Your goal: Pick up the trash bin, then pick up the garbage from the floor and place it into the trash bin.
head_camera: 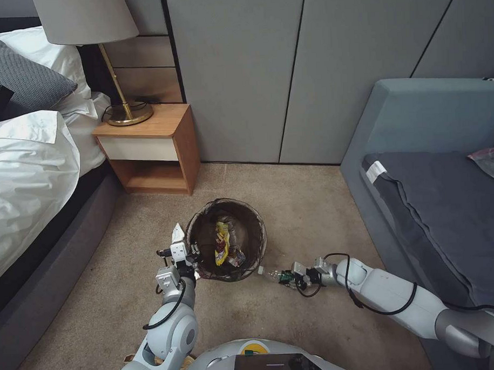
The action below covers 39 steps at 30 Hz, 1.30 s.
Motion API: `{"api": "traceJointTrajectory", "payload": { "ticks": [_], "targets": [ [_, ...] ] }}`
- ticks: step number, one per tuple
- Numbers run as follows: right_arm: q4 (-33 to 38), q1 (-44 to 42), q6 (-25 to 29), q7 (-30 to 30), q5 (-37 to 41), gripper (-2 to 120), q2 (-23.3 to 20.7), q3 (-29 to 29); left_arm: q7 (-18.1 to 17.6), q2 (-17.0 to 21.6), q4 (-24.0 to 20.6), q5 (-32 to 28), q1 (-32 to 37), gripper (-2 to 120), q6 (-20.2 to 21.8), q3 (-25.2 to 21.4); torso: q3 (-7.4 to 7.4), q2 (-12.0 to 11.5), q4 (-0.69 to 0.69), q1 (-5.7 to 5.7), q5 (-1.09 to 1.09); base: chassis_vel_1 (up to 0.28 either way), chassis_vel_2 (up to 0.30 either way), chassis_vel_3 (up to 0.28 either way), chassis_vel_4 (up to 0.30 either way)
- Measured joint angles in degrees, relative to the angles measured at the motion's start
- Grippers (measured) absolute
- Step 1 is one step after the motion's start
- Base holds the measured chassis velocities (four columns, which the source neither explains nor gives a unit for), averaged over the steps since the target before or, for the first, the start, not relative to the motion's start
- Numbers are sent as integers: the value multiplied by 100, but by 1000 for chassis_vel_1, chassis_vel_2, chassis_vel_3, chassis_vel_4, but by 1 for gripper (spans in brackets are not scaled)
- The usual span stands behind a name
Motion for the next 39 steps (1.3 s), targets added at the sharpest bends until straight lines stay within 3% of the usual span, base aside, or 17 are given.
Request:
{"api": "traceJointTrajectory", "payload": {
  "ticks": [12,19,28,31,33,39],
  "targets": [
    [367,-157,7,399,39,29,-140,262,-21,42,-15,-14,-20,2,14,37,1,0,1,0,1,0,0,0,0],
    [1471,-783,-13,955,107,29,-607,1068,-24,70,-16,-15,5,2,26,72,0,0,0,0,1,0,0,0,0],
    [2048,-1272,60,1662,183,29,-864,1884,-23,105,-56,6,74,2,28,101,0,0,-1,0,-1,0,0,0,0],
    [2551,-1391,77,2468,391,29,-992,2270,-23,137,-98,14,95,2,28,119,0,0,0,0,-1,0,0,0,0],
    [2624,-1392,77,2628,401,29,-998,2315,-23,148,-108,14,99,2,29,121,0,0,0,0,0,0,0,0,0],
    [3250,-1347,-83,3973,533,29,-952,2548,-23,235,-209,12,153,2,30,111,0,0,1,0,0,0,0,0,0]
  ]
}}
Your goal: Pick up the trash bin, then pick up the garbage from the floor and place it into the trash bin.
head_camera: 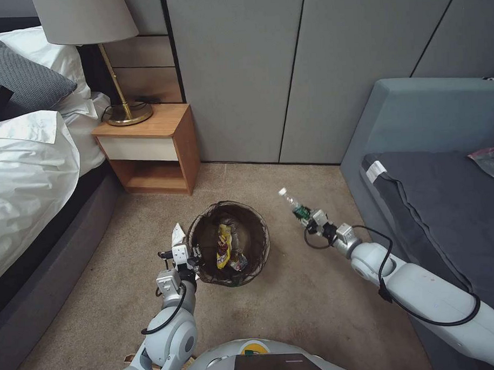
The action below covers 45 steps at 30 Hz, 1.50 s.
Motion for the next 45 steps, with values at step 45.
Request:
{"api": "traceJointTrajectory", "payload": {
  "ticks": [45],
  "targets": [
    [3985,-1165,-334,246,213,29,216,315,36,227,13,73,12,2,89,208,0,0,-1,0,0,0,0,0,0]
  ]
}}
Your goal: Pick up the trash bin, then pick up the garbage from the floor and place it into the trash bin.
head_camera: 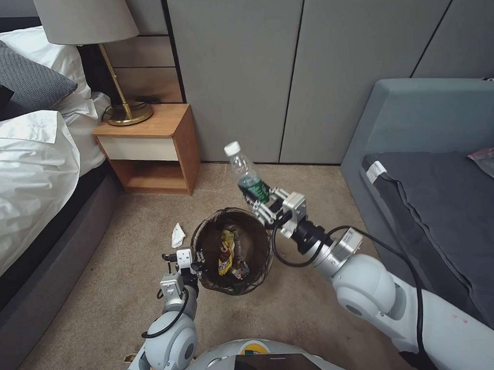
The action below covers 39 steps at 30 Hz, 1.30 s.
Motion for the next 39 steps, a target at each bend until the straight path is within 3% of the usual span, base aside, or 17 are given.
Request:
{"api": "traceJointTrajectory", "payload": {
  "ticks": [13,21,32,34,36,38,39],
  "targets": [
    [-505,-252,93,-186,-385,29,112,-533,-2,-45,-101,10,15,2,1,0,0,0,0,0,1,0,0,0,0],
    [-1137,68,185,-175,-567,29,387,-1030,-2,-69,-171,15,41,2,2,-9,0,0,1,0,0,0,0,0,0],
    [-1463,227,182,-105,-729,29,554,-1240,-2,-79,-199,14,34,2,2,-23,0,0,0,0,0,0,0,0,0],
    [-1550,313,174,-46,-745,45,560,-1305,-4,-94,-198,12,22,2,1,-23,0,0,0,0,0,0,0,0,0],
    [-1560,322,173,-40,-745,47,559,-1312,-5,-96,-197,11,21,2,1,-24,0,0,0,0,0,0,0,0,0],
    [-1584,347,172,-30,-746,60,551,-1331,-5,-98,-191,9,18,2,1,-23,0,0,0,0,0,0,0,0,0],
    [-1584,347,172,-30,-746,60,551,-1331,-5,-98,-191,9,18,2,1,-23,0,0,0,0,0,0,0,0,0]
  ]
}}
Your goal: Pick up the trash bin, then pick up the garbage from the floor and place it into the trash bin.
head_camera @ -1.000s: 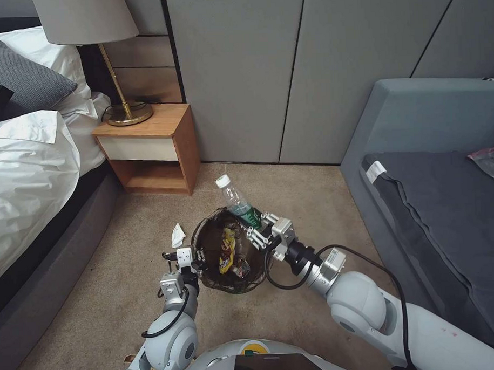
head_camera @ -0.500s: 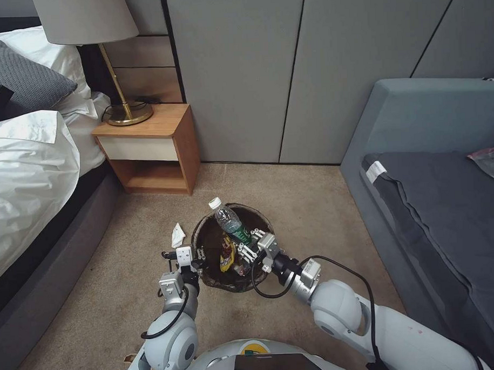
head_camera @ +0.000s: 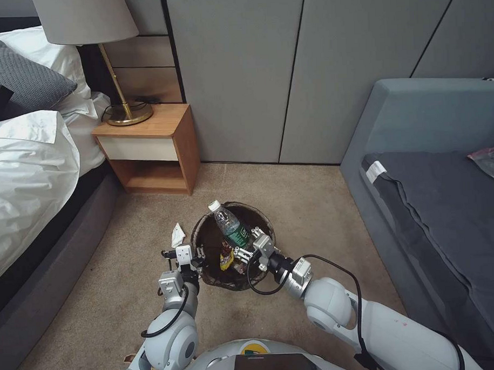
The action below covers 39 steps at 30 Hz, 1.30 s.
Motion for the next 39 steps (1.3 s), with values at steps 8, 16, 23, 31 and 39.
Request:
{"api": "traceJointTrajectory", "payload": {
  "ticks": [8,16,23,31,39],
  "targets": [
    [-34,93,0,15,8,88,-23,-79,-2,0,20,-10,-16,2,-1,-6,0,0,0,0,0,0,0,0,0],
    [-47,173,3,26,52,100,-63,-178,-7,11,38,-32,-27,2,-1,-19,0,0,0,0,0,0,0,0,0],
    [-41,189,3,28,84,100,-67,-196,-8,16,62,-39,-44,2,-2,-20,0,0,0,0,0,0,0,0,0],
    [91,199,9,37,179,100,-113,-162,-20,25,102,-67,-94,2,0,-13,0,0,-1,0,0,0,0,0,0],
    [934,159,16,400,691,100,-208,637,-24,34,123,-80,-99,2,1,-34,0,0,0,0,0,0,0,0,0]
  ]
}}
